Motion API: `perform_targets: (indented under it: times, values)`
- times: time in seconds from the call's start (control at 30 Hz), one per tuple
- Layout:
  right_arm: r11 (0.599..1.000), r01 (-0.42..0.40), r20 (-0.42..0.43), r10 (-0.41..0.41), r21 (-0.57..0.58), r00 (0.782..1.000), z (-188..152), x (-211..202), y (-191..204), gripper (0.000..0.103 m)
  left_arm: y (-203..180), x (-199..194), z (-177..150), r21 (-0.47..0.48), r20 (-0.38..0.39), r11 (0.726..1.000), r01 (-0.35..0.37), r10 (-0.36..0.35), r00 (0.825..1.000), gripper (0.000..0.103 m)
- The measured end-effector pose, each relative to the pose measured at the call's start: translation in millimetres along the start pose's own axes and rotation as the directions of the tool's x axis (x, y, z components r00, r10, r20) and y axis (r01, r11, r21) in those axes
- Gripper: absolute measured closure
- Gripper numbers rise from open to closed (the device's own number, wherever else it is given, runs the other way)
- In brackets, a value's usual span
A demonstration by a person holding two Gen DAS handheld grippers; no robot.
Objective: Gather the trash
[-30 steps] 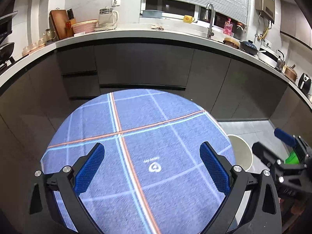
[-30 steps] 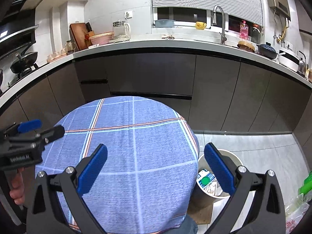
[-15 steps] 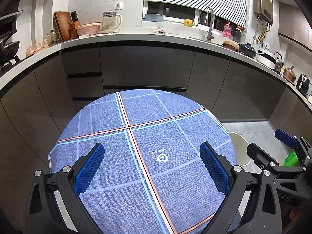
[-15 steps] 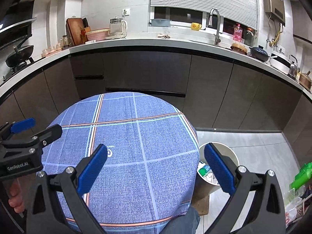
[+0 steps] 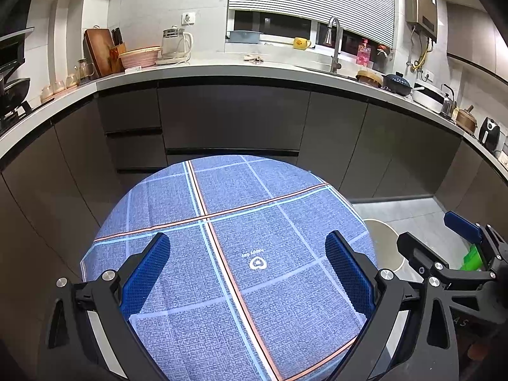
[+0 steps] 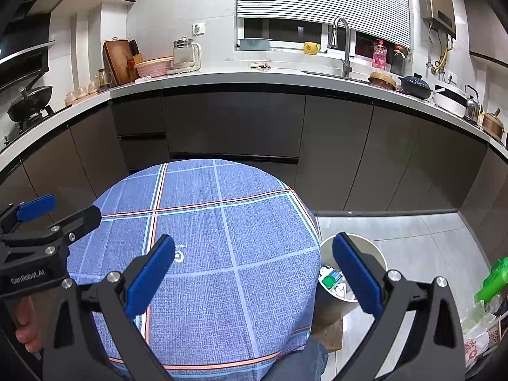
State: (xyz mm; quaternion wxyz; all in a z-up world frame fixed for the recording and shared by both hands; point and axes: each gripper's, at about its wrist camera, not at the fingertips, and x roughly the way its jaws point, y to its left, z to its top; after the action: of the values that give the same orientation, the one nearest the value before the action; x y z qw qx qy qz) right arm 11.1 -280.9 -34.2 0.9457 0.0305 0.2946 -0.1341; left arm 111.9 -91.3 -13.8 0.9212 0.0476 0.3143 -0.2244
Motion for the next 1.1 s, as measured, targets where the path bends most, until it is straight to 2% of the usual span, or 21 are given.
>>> perform_targets:
  times: [1.1]
  values:
    - [1.000, 0.004, -0.003, -0.004, 0.021, 1.000, -0.3, 3.7, -2.0, 0.003, -4.8, 3.6, 1.5, 0.001, 0.005, 1.000, 0.005, -0.005, 1.000, 0.009]
